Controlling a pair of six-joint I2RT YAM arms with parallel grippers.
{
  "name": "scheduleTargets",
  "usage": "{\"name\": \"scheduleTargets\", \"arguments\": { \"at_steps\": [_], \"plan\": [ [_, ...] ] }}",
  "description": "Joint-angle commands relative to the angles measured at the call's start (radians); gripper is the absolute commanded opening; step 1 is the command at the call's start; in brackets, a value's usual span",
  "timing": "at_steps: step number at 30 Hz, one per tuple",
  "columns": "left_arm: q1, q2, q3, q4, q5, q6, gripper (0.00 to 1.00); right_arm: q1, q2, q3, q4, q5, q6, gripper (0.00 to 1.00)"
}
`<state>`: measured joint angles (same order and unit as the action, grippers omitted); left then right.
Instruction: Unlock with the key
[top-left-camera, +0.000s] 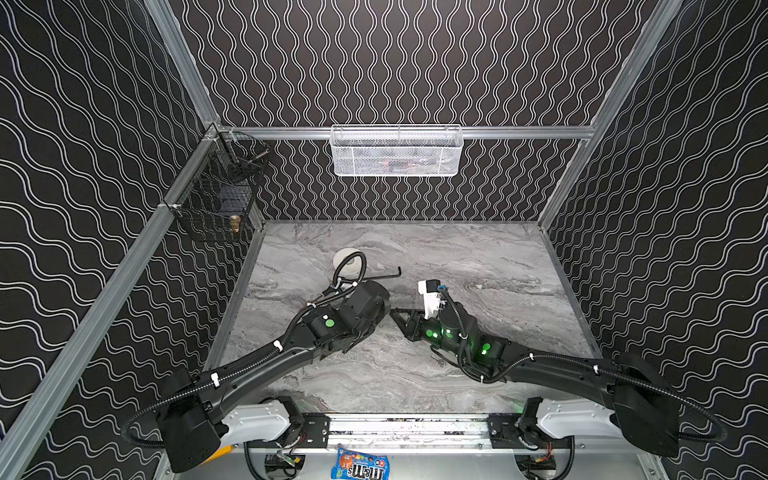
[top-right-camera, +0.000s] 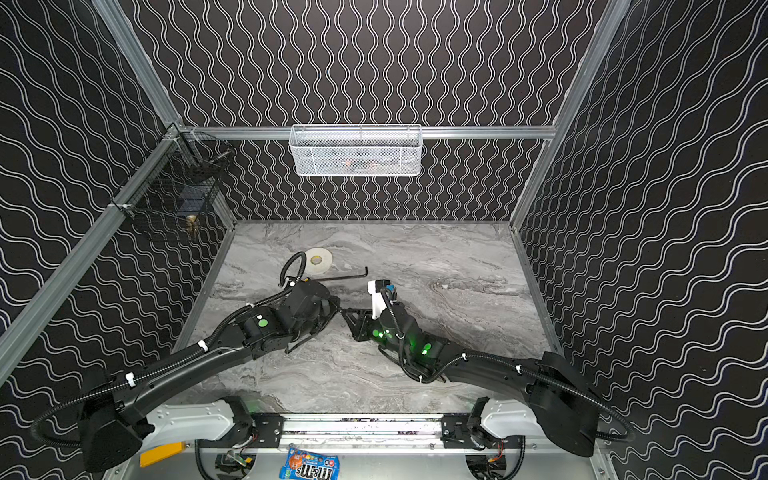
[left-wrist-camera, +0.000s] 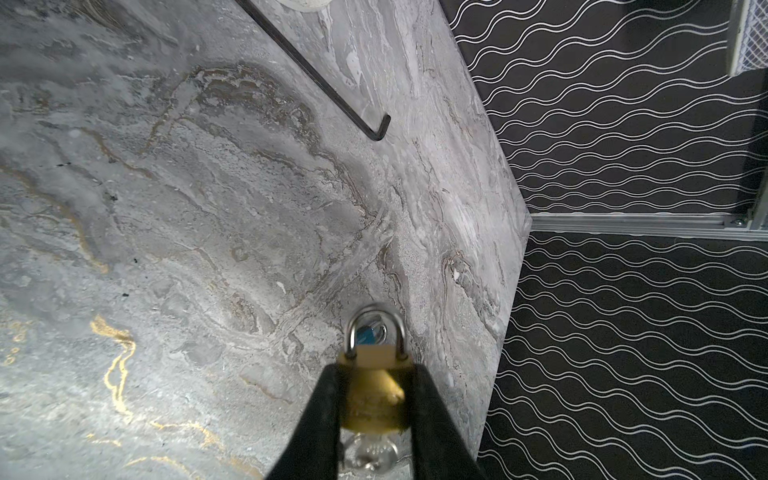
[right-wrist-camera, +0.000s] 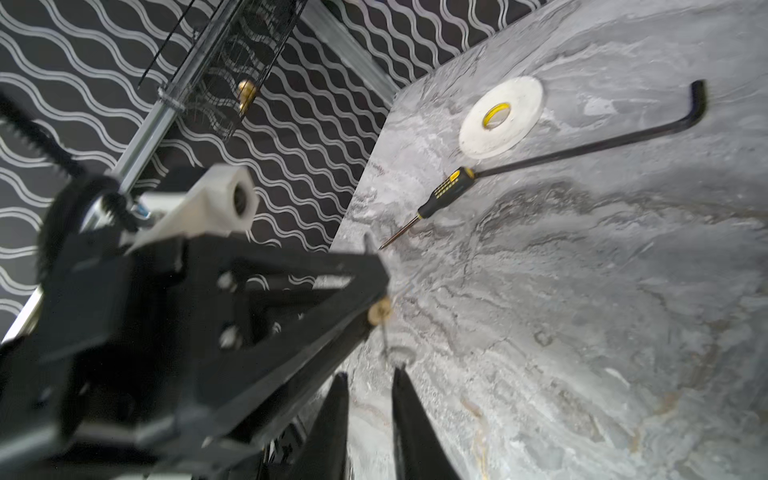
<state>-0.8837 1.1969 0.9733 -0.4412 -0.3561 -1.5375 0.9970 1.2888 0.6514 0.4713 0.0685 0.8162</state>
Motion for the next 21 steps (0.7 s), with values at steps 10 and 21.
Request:
{"name": "scheduleTargets", "arguments": {
  "at_steps": [10, 21],
  "plan": [
    [0.002, 0.013, 0.012, 0.026, 0.006, 0.02, 0.0, -0.009, 0.053, 0.033, 0.067, -0.074, 0.026, 0.13],
    [0.002, 0.006, 0.013, 0.024, 0.0, 0.024, 0.0, -0.009, 0.001, 0.006, 0.01, 0.0, 0.028, 0.15]
  ]
}}
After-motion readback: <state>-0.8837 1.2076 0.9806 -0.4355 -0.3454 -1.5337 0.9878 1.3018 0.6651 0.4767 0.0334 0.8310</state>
